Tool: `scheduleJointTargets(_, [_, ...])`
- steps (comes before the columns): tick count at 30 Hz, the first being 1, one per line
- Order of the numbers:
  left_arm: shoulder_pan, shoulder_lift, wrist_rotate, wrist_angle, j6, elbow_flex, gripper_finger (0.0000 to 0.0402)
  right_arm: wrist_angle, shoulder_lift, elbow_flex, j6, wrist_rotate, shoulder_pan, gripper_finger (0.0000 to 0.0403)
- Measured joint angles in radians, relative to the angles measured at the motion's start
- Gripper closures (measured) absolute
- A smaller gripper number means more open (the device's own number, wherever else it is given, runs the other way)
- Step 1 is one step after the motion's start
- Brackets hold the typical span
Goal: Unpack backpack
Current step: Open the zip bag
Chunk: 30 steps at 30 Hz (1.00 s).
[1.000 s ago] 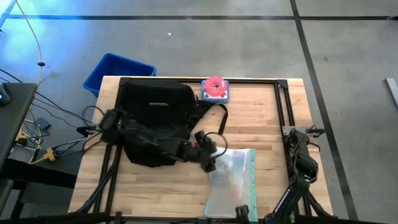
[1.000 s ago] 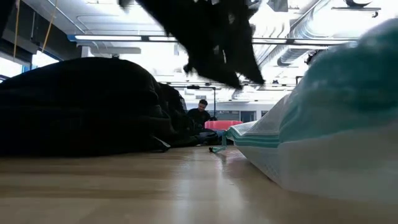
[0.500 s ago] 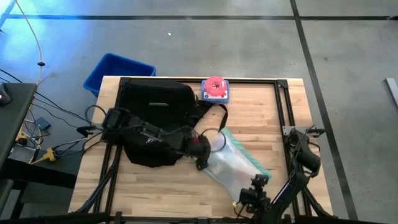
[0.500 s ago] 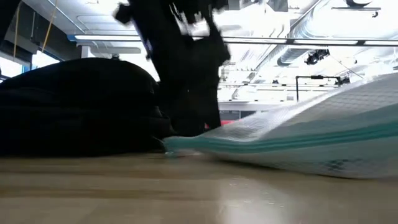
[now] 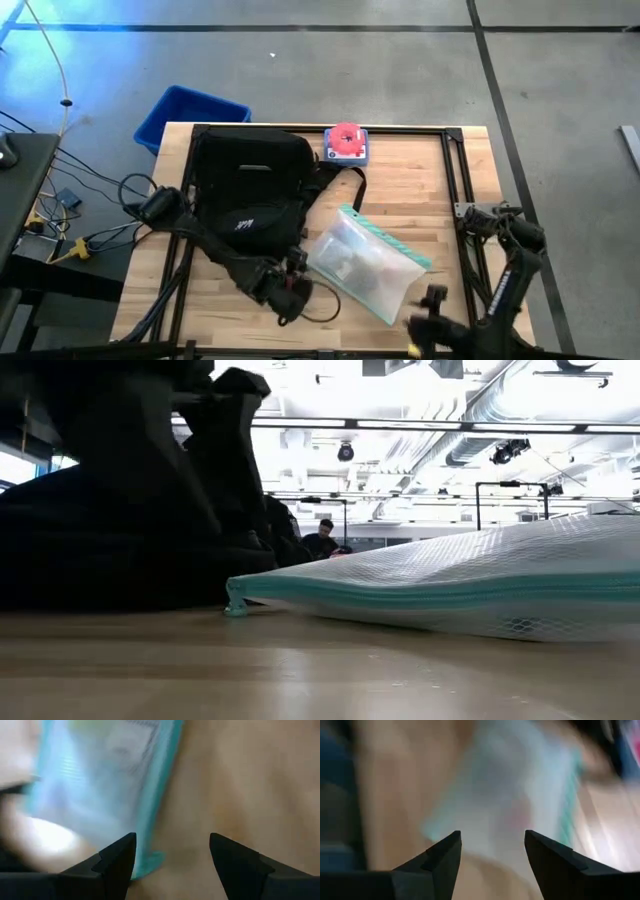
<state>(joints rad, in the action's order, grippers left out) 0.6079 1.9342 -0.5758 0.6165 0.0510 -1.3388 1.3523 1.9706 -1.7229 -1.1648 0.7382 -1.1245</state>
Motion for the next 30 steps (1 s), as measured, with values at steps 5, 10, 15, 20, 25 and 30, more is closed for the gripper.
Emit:
scheduleJointTargets(5, [0.003,0.061,-0.076,0.011,-0.072,-0.001,0.017,-0.329,0.043,0.013,0.323,0.102,0.006,0.0199])
scheduleJointTargets(10, [-0.051,0.142,-0.099,0.011,-0.068,-0.002,0.017,-0.465,0.12,0.021,0.462,0.08,0.063,0.0198])
scheduleJointTargets(15, [-0.086,0.162,-0.173,0.008,-0.009,-0.003,0.0182,-0.431,0.175,0.022,0.462,-0.013,0.125,0.0198])
scheduleJointTargets(20, [-0.121,0.165,-0.166,0.007,0.086,0.001,0.0275,-0.367,0.215,0.022,0.431,-0.101,0.164,0.0197])
scheduleJointTargets(25, [-0.133,0.171,-0.079,-0.019,0.096,0.0,0.0388,-0.198,0.255,0.021,0.299,-0.188,0.189,0.0198])
scheduleJointTargets(30, [-0.09,0.173,-0.057,0.009,0.124,-0.048,0.0393,0.063,0.302,0.02,0.086,-0.235,0.197,0.0233])
